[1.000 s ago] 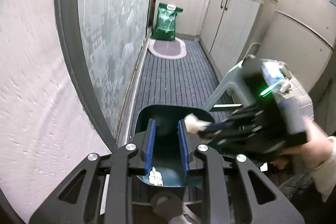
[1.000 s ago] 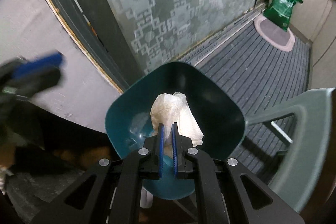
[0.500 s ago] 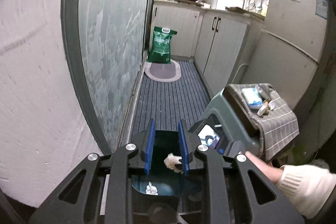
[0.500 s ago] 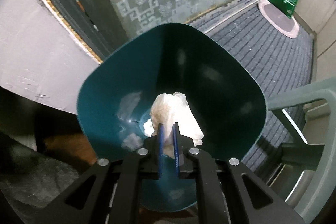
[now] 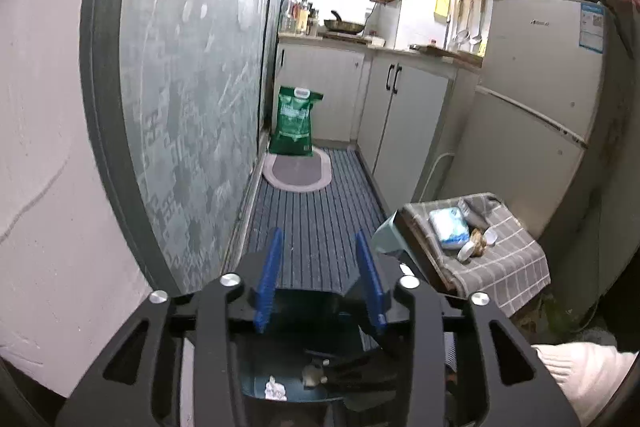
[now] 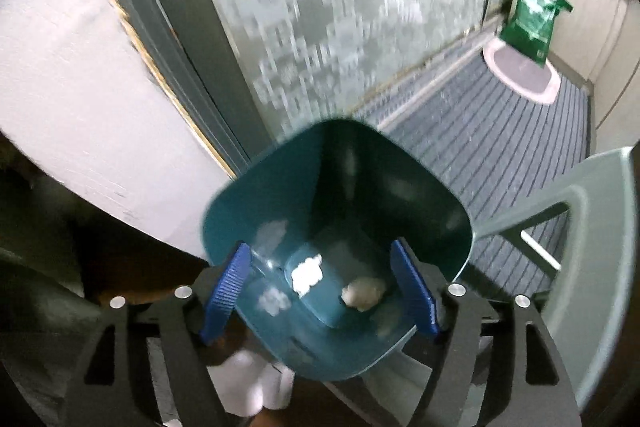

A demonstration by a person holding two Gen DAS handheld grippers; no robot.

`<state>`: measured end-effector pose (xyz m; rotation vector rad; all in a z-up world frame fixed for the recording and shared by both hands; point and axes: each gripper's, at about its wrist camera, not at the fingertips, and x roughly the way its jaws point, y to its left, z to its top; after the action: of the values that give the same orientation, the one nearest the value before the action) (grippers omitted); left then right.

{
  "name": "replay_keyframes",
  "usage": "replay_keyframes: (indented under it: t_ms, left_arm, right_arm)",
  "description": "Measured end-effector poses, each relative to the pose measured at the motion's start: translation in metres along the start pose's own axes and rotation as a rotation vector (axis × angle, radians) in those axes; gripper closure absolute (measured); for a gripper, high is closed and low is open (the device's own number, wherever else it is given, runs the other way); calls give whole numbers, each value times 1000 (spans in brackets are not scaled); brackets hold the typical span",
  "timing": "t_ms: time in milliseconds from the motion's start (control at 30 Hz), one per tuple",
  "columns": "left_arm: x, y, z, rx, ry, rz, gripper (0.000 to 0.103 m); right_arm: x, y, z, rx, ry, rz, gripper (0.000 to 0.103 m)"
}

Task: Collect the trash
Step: 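Open the left tool and right tool to drop tissue and bag into the bin, then move both tools back over the table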

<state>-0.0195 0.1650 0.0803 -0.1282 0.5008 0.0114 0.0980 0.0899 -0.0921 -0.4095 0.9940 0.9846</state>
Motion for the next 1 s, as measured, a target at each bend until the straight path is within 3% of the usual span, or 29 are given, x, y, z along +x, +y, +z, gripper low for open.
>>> replay_keyframes:
  t_ms: [200,400,667,1000]
  left_arm:
    - [-6,-16,12,-8,-50,-21,50]
    - [-1,-40,17,12,-66,-61,48]
    - [29,-77,15,45,-27,-99,47]
    - [78,-130,-5,111,63,-174,47]
  right_arm:
    - [-75,-4,8,-16,-167,3,23]
    - [-138,-35,1,9,-279,-44,20]
    - [-188,-88,-22,71,-348,-165,20]
    - [-229,-153,-63,188,-379,-243,19]
